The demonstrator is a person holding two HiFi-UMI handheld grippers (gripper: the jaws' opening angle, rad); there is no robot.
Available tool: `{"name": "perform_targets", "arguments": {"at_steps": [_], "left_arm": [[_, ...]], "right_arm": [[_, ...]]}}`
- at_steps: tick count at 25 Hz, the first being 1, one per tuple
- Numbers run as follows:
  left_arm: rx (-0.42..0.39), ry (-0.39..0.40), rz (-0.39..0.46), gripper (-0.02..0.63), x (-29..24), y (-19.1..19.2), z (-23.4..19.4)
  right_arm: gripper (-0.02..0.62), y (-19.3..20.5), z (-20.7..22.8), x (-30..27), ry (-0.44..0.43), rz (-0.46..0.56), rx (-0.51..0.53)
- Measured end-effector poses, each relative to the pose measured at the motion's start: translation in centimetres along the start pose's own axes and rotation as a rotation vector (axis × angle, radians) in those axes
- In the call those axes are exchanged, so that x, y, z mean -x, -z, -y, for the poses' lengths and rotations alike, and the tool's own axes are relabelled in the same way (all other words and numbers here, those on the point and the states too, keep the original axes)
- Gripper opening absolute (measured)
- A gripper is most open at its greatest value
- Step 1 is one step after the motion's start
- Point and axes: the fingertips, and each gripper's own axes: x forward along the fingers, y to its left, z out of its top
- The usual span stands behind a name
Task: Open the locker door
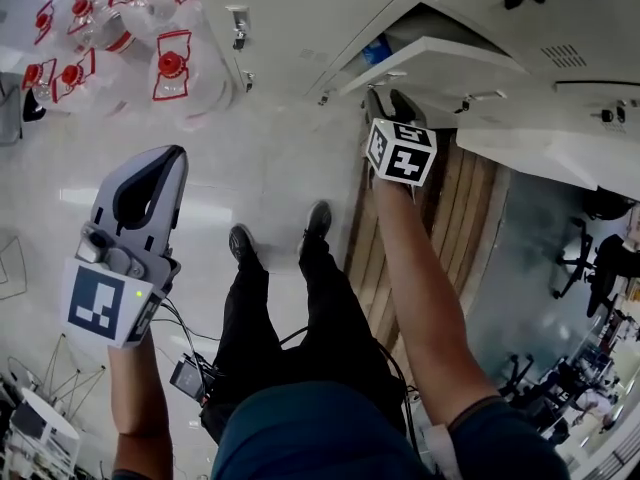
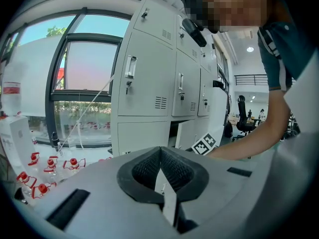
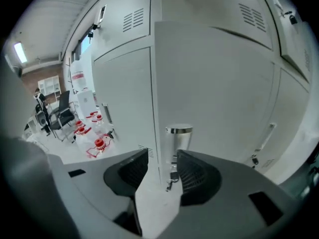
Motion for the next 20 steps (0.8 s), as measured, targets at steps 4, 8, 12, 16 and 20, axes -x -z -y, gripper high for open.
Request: {"name": "perform_targets", "arguments": {"at_steps": [4, 8, 12, 16, 20], "left_arm": [[-0.017, -0.024, -0.024, 0.017, 0.2, 0.4, -0.5], [0.006, -0.034, -0.019, 0.017, 0.7, 0.8, -0.8], [0.013, -0.055, -0.032, 0.017, 1.2, 0.9, -1.4], [0.011, -0.044, -0.003, 0.017, 1.4, -0.1, -1.6], [0.011, -0.044, 0.027, 0.017, 2.1, -1.2, -2.0]], "right_arm": [[0.206, -0.8, -0.9, -3.5, 0.07, 0.004, -0.111], [0.208, -2.2, 1.3, -4.4, 0.187, 0.044, -0.196], [0.211, -2.4, 1.8, -4.4, 0.193, 0.038, -0.173], [0.212, -1.8, 1.7, -3.7, 0.188, 0.042, -0.166], [0.212, -0.6, 1.5, -1.8, 0.183, 0.039, -0.124]]}}
